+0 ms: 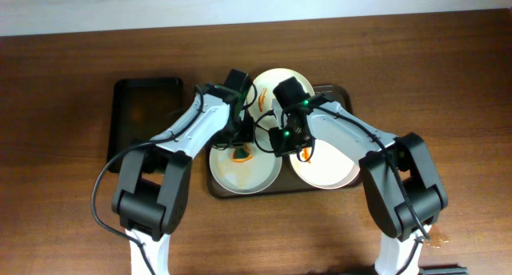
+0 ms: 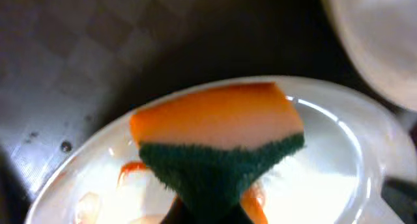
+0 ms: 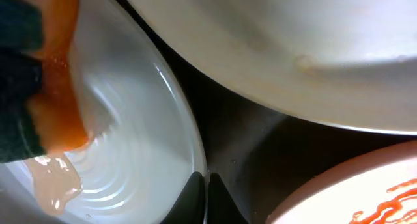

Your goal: Clean dirty plates on tray and stack at the side

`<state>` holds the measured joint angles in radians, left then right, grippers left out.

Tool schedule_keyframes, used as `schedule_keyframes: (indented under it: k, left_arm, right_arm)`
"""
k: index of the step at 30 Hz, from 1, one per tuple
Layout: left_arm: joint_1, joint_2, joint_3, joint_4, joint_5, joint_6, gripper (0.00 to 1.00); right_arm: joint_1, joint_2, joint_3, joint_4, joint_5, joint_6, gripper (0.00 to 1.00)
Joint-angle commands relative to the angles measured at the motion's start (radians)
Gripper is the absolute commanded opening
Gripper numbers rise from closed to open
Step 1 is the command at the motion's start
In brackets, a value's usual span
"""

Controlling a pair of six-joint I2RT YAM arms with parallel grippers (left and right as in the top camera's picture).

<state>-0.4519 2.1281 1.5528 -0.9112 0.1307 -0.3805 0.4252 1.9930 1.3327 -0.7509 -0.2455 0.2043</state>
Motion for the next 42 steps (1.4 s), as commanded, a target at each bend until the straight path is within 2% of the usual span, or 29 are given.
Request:
schedule_keyframes:
  k: [1, 3, 5, 8, 11, 14, 17, 20, 22, 23, 25, 28, 30, 31, 32, 33, 34, 35, 36, 37, 40, 41, 42]
  left_arm:
    - [0.001, 0.006, -0.083, 0.077, -0.054, -0.016, 0.00]
    - [0.001, 0.006, -0.085, 0.035, -0.344, -0.020, 0.00]
    - [0.001, 0.005, -0.080, 0.006, -0.536, -0.020, 0.00]
    - [0.001, 0.005, -0.020, -0.061, -0.667, -0.046, 0.00]
    - [0.003, 0.003, 0.115, -0.182, -0.705, -0.122, 0.00]
    - [0.004, 0.003, 0.265, -0.331, -0.671, -0.167, 0.00]
    - [0.042, -0.009, 0.433, -0.510, -0.488, -0.176, 0.00]
    - [0.140, -0.065, 0.484, -0.609, -0.460, -0.114, 0.00]
    - [0.227, -0.064, 0.471, -0.639, -0.414, -0.074, 0.00]
    - [0.291, -0.064, 0.462, -0.633, -0.343, -0.065, 0.00]
    - [0.345, -0.064, 0.448, -0.632, -0.306, -0.031, 0.00]
    - [0.400, -0.064, 0.444, -0.615, -0.223, 0.016, 0.00]
    - [0.401, -0.064, 0.444, -0.617, -0.220, 0.016, 0.00]
    - [0.401, -0.064, 0.444, -0.620, -0.220, 0.016, 0.00]
    - [0.401, -0.064, 0.444, -0.624, -0.220, 0.016, 0.00]
    - [0.401, -0.064, 0.444, -0.624, -0.217, 0.016, 0.00]
    - [0.401, -0.064, 0.444, -0.624, -0.206, 0.016, 0.00]
    - [0.401, -0.064, 0.444, -0.623, -0.198, 0.016, 0.00]
    - [0.401, -0.064, 0.444, -0.623, -0.197, 0.016, 0.00]
    - [0.401, -0.064, 0.444, -0.622, -0.198, 0.016, 0.00]
    - [0.401, -0.064, 0.444, -0.621, -0.198, 0.016, 0.00]
    - [0.401, -0.064, 0.444, -0.621, -0.198, 0.016, 0.00]
    - [0.401, -0.064, 0.444, -0.620, -0.198, 0.016, 0.00]
  right_arm:
    - [-0.002, 0.011, -0.005, 0.000, 0.018, -0.005, 0.04]
    - [-0.002, 0.011, -0.005, 0.000, 0.018, -0.005, 0.04]
    - [-0.002, 0.011, -0.005, 0.000, 0.018, -0.005, 0.04]
    - [-0.002, 0.011, -0.005, 0.000, 0.019, -0.005, 0.04]
    - [-0.002, 0.011, -0.005, -0.001, 0.019, -0.005, 0.04]
    - [-0.002, 0.011, -0.005, 0.000, 0.019, -0.005, 0.04]
    - [-0.002, 0.010, 0.008, -0.006, 0.017, -0.004, 0.04]
    - [0.010, -0.040, 0.096, -0.100, 0.026, -0.005, 0.04]
    - [0.027, -0.120, 0.121, -0.128, 0.119, -0.004, 0.04]
    - [0.040, -0.169, 0.146, -0.171, 0.181, -0.005, 0.04]
    - [0.069, -0.211, 0.203, -0.251, 0.328, -0.023, 0.04]
    - [0.230, -0.246, 0.393, -0.431, 0.716, -0.031, 0.04]
    - [0.324, -0.246, 0.441, -0.470, 0.833, -0.022, 0.04]
    - [0.326, -0.244, 0.440, -0.521, 0.824, 0.113, 0.17]
    - [0.288, -0.225, 0.437, -0.547, 0.718, 0.183, 0.20]
    - [0.235, -0.195, 0.433, -0.548, 0.568, 0.182, 0.34]
    - [0.209, -0.179, 0.433, -0.549, 0.518, 0.182, 0.45]
    - [0.137, -0.124, 0.431, -0.569, 0.457, 0.167, 0.50]
    - [0.094, -0.078, 0.431, -0.597, 0.432, 0.162, 0.63]
    - [0.064, -0.040, 0.425, -0.604, 0.345, 0.116, 0.68]
    - [-0.024, 0.011, 0.337, -0.565, 0.187, 0.088, 0.73]
    - [-0.055, 0.011, 0.284, -0.527, 0.102, 0.040, 0.71]
    - [-0.080, 0.011, 0.241, -0.493, 0.034, 0.008, 0.62]
